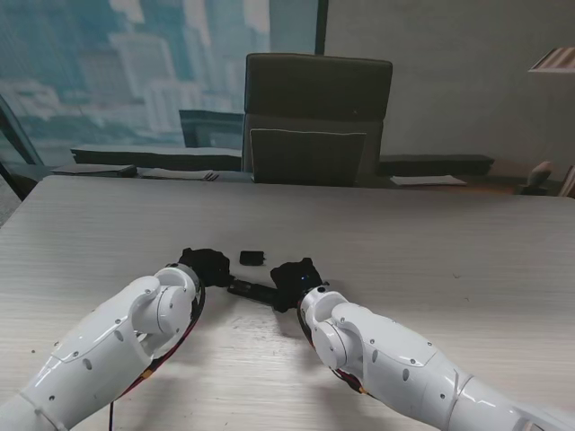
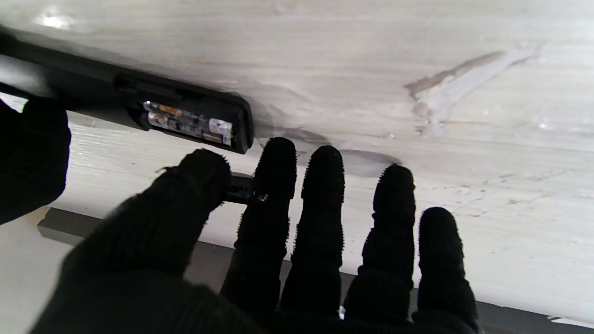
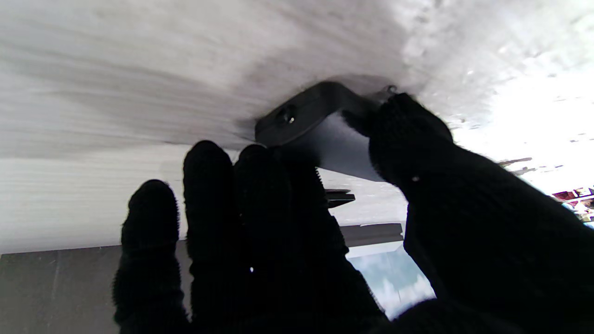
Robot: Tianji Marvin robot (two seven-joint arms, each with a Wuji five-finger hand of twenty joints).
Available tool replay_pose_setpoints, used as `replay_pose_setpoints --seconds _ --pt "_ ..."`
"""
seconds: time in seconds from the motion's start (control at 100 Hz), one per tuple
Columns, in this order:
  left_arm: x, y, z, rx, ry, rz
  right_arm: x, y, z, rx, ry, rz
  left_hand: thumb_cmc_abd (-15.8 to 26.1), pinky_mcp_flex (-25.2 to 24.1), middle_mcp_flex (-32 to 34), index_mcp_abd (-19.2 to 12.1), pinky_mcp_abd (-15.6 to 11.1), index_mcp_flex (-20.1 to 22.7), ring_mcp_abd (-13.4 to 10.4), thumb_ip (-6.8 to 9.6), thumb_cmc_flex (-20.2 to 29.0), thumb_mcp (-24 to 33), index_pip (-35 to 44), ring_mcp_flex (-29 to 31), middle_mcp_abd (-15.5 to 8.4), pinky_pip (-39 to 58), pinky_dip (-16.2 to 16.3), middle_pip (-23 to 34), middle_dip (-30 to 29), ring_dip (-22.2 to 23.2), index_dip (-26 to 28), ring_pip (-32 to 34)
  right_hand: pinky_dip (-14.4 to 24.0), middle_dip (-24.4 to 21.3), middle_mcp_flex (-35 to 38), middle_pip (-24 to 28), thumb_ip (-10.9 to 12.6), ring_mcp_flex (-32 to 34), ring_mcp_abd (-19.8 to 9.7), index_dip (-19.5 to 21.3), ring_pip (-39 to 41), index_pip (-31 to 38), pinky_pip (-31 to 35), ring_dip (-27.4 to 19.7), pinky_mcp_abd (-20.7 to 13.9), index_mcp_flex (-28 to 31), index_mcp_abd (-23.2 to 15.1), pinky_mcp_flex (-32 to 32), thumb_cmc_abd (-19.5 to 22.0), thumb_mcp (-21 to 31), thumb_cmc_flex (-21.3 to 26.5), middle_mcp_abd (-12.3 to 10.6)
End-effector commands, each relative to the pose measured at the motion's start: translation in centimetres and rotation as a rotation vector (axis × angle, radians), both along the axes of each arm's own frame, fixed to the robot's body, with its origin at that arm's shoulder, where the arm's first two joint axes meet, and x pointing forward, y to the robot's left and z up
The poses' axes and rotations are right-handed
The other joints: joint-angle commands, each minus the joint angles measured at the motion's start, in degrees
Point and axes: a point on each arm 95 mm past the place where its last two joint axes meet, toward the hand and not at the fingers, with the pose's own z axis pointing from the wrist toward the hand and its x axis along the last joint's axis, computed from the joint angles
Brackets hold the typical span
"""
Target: Install the batteries into the remote control and close the cover
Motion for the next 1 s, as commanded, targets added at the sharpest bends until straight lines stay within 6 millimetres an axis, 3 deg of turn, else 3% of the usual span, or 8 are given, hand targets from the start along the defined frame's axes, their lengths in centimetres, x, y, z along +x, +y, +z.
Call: replay_pose_setpoints --seconds 0.0,0.55,0.99 --pt "-0.9 0.3 -1.8 0.002 0.065 0.001 -1.8 -0.4 -2.8 -0.040 0.087 0.007 -1.11 -1.19 -2.73 -0.66 -1.17 0.37 -3.15 -1.17 0.02 1.61 -0.81 -2.31 -0.75 -1.22 -0.93 -3.99 -1.83 -3.77 -0.46 -6.62 1.14 -1.21 -1.17 -3.01 2.55 -0.61 -1.86 1.32 0.85 4.64 2.06 0.08 -0.39 6.32 -14.04 -0.18 2.83 6.83 6.54 -1.15" --pt "-1.4 -0.2 -2.9 0.018 0.084 -0.032 -1.7 -0.4 -2.8 -0.042 0.090 0.011 -5.86 -1.27 -2.27 -3.51 -1.19 -0.32 -3.97 -2.19 4.07 3.04 2.55 -1.73 -2.12 -1.63 -0.90 -2.75 -1.31 -3.82 0.39 -6.78 1.22 -1.22 -1.23 -3.02 2.55 -0.83 -1.94 1.33 0.75 4.62 2.04 0.06 -0.39 6.25 -14.02 -0.18 2.85 6.84 6.50 -1.22" --pt "-1.8 -0.4 -3.4 0.060 0.101 -0.069 -1.7 -0.3 -2.9 -0.041 0.092 0.008 -7.94 -1.16 -3.13 -3.93 -1.42 -3.02 -4.71 -2.43 5.79 5.85 6.66 -1.84 -2.84 -2.05 -1.06 -1.81 -0.85 -3.96 0.70 -7.05 1.26 -1.22 -1.23 -3.02 2.56 -0.69 -1.95 1.36 0.80 4.64 2.02 0.08 -0.40 6.27 -14.09 -0.17 2.88 6.86 6.56 -1.18"
